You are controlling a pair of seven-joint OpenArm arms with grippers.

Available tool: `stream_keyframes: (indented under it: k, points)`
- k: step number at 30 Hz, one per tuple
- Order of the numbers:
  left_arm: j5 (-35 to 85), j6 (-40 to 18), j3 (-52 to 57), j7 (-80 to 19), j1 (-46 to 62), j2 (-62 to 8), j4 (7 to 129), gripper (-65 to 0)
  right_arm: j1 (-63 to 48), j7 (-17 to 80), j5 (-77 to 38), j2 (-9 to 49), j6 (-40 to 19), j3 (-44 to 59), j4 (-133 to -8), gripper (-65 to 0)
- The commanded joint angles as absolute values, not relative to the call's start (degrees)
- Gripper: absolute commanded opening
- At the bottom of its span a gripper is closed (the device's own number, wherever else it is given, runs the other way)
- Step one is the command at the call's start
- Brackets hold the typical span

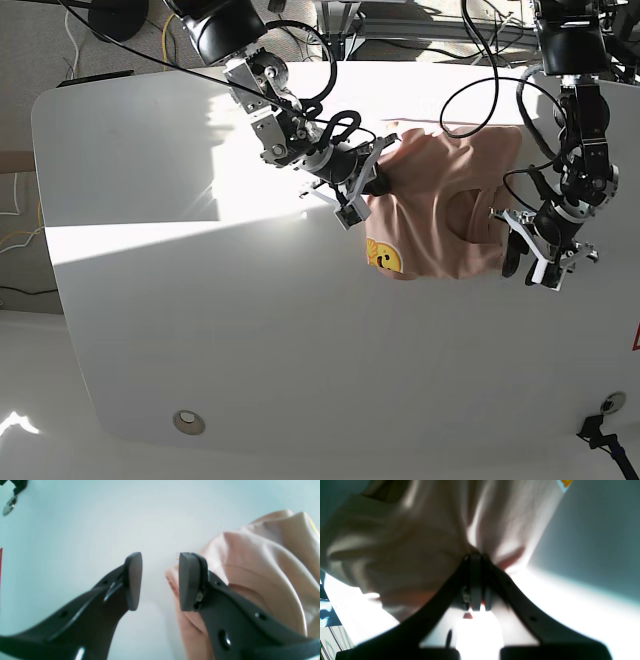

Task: Fold the T-shirt properly
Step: 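Lift the bundled shirt with both grippers and press the folds together, then lower the folded shirt onto the table and flatten it with both grippers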

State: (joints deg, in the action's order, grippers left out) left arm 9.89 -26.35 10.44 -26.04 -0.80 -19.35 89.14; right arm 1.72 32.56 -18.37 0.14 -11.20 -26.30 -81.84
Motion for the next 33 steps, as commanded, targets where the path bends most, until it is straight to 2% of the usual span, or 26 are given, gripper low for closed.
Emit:
stream_keyframes:
  k: [1, 10, 15, 22, 23, 25, 33]
  points:
    - [9.71, -25.63, 12.88, -24.13, -1.54, -19.65, 90.86, -42.7, 2.51, 32.13, -18.59, -0.04, -11.56, -26.24, -82.68, -65.0]
    - [9.63, -25.80, 8.31, -24.13, 14.55, -14.99, 106.68, -42.7, 5.05, 32.04, -18.86, -0.31, -11.56, -26.24, -83.03, -65.0]
    - [9.71, -25.80, 8.31, -23.87, 20.79, -13.76, 107.47, -42.7, 10.33, 32.04, -18.95, -0.84, -11.12, -26.24, -83.03, -65.0]
    - [9.45, -25.80, 8.48, -24.13, 25.98, -12.88, 107.30, -42.7, 18.15, 31.96, -18.59, -6.55, -11.03, -26.24, -77.14, -65.0]
    - [9.45, -25.80, 8.48, -24.13, 26.51, -12.88, 107.30, -42.7, 19.30, 31.60, -18.59, -7.34, -11.03, -26.24, -74.95, -62.9]
    - [9.36, -25.80, 8.48, -24.13, 27.21, -12.88, 107.21, -42.7, 20.79, 27.82, -18.59, -8.31, -11.03, -26.33, -70.55, -60.7]
    - [9.27, -25.80, 8.40, -24.13, 26.15, -14.20, 104.04, -42.7, 22.64, 12.00, -18.59, -7.78, -11.12, -26.24, -51.65, -60.7]
